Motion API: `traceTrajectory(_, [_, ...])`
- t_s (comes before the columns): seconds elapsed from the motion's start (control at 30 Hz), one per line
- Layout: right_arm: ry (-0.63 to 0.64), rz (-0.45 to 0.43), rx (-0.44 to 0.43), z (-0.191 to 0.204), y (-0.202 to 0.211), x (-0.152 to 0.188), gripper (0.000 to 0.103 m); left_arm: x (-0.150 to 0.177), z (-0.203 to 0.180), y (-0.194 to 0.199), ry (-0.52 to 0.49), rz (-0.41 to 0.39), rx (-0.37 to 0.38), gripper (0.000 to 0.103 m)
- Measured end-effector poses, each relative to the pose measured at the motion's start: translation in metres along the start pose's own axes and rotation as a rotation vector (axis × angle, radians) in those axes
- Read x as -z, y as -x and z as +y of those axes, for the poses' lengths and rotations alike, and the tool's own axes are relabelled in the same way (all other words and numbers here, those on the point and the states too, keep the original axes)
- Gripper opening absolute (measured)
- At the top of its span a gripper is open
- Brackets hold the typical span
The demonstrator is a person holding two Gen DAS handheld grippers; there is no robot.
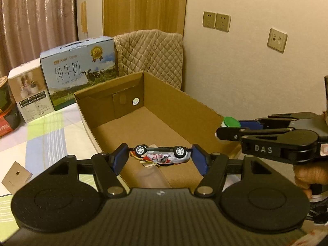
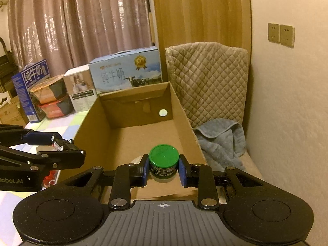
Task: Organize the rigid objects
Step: 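Carry car and jar over the box while the left gripper opens to drop the car, then lower the green jar into the box and open the right gripper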
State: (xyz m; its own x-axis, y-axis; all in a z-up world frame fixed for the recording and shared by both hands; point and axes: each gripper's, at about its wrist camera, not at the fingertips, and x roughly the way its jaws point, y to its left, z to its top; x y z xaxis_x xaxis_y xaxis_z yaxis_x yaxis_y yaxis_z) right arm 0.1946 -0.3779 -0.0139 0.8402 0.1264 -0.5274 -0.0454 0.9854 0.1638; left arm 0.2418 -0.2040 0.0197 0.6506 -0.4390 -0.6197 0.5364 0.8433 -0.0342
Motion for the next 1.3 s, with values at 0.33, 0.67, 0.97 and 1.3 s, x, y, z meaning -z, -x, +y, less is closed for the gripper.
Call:
traceTrajectory(0.33, [-0.015, -0.001, 0.0, -0.01, -0.005, -0.002, 0.026, -0.004, 0.006, -0.013, 0.027, -0.001, -0.013, 0.07])
traceTrajectory(0.67, [-0.003, 0.009, -0.011, -0.001, -0.007, -0.001, 0.026, -0.001, 0.029, 0.006, 0.045, -0.001, -0.069, 0.07])
traceTrajectory(0.97, [0.021, 0.027, -0.019, 0.012, -0.015, -0.001, 0.026, 0.009, 0.042, 0.017, 0.073, 0.004, -0.076, 0.07])
traceTrajectory(1.3, [-0.005, -0.008, -0.011, 0.014, -0.013, -0.003, 0.057, 0.019, 0.058, 0.029, 0.098, -0.002, -0.099, 0.07])
